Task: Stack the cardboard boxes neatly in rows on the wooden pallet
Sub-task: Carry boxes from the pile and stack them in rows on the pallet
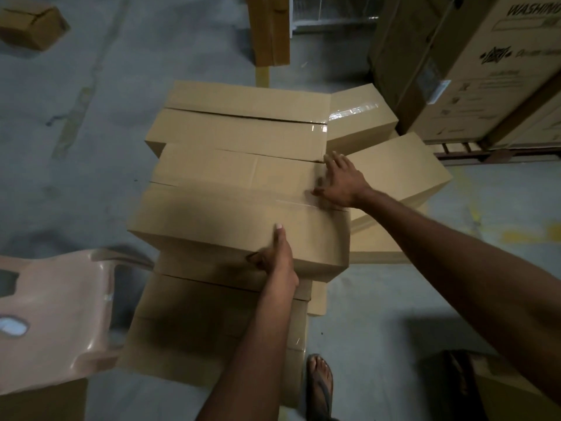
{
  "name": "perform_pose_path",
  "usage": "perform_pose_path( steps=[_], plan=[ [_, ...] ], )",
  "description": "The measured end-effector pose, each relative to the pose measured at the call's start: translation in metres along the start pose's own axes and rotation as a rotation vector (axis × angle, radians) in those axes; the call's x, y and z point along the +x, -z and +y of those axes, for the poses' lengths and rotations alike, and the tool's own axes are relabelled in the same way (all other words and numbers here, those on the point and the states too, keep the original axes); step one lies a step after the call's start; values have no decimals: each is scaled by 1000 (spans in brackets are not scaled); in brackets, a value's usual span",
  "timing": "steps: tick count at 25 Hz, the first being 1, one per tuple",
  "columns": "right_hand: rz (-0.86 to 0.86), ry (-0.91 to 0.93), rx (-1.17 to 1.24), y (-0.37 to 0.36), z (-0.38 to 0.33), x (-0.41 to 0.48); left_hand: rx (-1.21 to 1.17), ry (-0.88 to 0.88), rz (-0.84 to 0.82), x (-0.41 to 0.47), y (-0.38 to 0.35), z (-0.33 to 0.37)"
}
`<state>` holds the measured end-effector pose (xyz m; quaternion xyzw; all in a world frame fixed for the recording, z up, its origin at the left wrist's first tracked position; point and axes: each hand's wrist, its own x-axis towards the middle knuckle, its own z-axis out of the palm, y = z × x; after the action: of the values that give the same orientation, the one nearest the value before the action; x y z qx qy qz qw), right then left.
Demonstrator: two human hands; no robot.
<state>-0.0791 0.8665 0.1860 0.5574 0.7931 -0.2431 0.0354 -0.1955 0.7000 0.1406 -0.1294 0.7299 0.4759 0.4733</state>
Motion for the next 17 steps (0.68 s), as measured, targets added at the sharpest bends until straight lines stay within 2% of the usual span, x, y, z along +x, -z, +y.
perform_pose_path(
  steps=[3, 7, 11, 14, 17],
  plan=[
    [-66, 13, -27, -8, 9, 9, 71, -6, -6, 4, 0, -1],
    [49, 13, -144, -9, 9, 2, 85, 86, -33, -2, 18, -7],
    [84, 62, -229, 10, -6, 6, 141, 128, -114, -6, 49, -18],
    [-100, 121, -1, 13, -29, 1, 124, 164, -152, -5, 75, -33],
    [-191, 249, -90, 3, -49, -17, -37, 163, -168, -11, 97, -52]
  ],
)
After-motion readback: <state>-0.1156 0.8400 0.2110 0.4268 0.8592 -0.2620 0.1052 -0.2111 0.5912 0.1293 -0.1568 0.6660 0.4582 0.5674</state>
